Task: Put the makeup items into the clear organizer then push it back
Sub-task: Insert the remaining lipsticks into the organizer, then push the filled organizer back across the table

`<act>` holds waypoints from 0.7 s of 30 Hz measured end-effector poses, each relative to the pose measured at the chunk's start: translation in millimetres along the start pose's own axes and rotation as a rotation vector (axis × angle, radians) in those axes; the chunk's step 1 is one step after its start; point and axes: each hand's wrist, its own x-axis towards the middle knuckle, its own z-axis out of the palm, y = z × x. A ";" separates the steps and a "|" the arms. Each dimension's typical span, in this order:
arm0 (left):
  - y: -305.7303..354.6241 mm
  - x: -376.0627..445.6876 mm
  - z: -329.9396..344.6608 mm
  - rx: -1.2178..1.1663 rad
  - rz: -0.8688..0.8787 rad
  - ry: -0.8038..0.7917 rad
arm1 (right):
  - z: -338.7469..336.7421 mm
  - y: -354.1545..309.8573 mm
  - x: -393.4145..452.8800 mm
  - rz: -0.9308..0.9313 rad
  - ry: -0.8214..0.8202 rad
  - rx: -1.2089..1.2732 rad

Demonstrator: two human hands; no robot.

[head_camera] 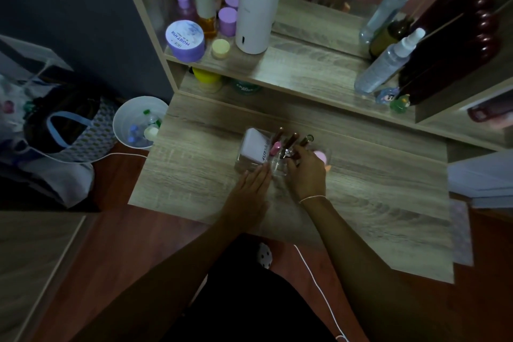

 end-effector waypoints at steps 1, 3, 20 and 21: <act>-0.1 0.1 -0.2 0.008 0.000 -0.009 | -1.6 -0.7 -3.8 0.001 0.015 0.016; -0.3 -0.2 0.5 0.021 -0.004 -0.026 | -4.5 -0.7 -16.4 -0.007 0.037 0.043; -31.6 -23.5 2.1 -0.054 -0.229 0.155 | 6.4 80.6 -83.0 -0.023 -0.122 -0.435; -33.4 -21.1 2.4 -0.051 -0.241 0.153 | 8.0 79.9 -81.3 -0.015 -0.132 -0.442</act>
